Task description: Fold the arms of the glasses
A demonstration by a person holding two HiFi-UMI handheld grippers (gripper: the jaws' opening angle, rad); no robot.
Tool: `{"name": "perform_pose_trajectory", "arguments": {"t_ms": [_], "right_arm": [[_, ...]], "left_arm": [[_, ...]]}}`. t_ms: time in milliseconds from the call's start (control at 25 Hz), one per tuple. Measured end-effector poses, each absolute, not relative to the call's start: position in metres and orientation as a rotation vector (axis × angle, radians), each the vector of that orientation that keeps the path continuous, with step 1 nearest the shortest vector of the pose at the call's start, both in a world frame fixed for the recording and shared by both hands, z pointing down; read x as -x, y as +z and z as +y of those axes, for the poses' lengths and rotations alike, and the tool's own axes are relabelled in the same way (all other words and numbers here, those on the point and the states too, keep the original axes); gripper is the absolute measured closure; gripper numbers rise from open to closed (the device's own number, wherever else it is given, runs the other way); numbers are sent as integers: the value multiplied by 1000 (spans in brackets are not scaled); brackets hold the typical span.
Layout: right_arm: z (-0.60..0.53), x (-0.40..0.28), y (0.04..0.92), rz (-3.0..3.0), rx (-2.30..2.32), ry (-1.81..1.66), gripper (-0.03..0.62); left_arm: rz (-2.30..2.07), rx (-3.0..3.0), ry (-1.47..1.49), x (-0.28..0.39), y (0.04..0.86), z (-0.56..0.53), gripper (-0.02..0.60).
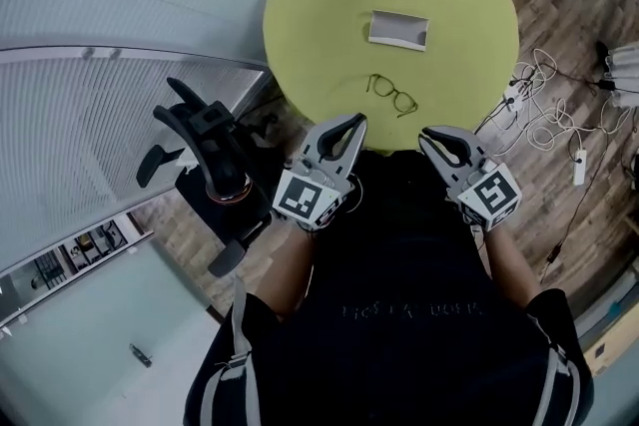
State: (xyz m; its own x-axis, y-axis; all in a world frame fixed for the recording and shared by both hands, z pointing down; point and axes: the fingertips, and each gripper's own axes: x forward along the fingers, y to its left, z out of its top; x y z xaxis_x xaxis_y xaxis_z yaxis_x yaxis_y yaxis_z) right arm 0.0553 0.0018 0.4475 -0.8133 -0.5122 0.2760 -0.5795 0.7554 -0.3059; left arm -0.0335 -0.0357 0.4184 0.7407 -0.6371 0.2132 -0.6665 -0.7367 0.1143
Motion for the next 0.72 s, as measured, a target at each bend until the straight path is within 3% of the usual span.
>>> {"name": "perform_pose_trajectory", "arguments": {"t_ms": [720], "right_arm": [[-16, -48, 599, -2402, -819, 636, 560]], "left_arm": [[-942, -2680, 376, 41, 484, -38, 562]]}}
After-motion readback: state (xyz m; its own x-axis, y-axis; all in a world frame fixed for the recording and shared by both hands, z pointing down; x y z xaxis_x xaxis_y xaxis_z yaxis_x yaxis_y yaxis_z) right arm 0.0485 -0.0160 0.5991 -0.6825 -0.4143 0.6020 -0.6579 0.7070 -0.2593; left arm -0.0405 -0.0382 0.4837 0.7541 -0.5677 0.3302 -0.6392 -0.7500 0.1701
